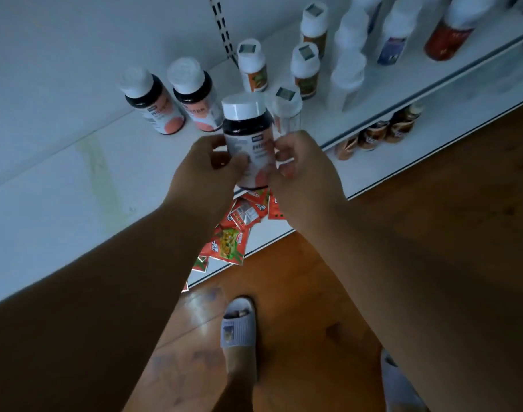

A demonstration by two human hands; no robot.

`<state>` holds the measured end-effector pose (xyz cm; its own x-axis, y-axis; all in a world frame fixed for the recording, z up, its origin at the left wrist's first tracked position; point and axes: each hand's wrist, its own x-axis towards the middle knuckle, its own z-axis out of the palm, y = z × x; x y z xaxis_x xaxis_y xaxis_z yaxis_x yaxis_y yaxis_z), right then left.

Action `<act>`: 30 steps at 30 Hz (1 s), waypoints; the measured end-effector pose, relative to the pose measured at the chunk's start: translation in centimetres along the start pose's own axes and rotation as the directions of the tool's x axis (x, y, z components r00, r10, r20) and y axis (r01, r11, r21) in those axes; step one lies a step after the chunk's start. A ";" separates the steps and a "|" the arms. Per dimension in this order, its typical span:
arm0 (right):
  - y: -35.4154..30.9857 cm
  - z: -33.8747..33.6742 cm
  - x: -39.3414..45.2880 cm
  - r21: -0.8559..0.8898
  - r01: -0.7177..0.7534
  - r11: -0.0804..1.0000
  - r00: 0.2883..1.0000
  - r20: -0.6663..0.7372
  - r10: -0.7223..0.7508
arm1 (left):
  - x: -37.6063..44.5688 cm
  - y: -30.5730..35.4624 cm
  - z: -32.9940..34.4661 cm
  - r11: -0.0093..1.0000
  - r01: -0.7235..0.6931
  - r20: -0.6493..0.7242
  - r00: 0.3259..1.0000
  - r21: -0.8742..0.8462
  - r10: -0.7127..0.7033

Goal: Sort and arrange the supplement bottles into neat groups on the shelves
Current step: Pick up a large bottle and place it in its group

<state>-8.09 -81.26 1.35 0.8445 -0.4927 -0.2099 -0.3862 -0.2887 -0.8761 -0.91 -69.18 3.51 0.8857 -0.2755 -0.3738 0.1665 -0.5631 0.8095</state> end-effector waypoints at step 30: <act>-34.7 -29.9 -7.9 0.030 0.319 0.947 0.935 0.151 -0.320 | -19.7 36.5 -12.5 0.931 -0.347 -0.074 0.937 -0.110 0.341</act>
<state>-12.49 -91.89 46.40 0.9695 -0.2445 0.0185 -0.0851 -0.4062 -0.9098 -6.82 -74.59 46.08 0.9190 -0.3921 -0.0407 -0.1050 -0.3429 0.9335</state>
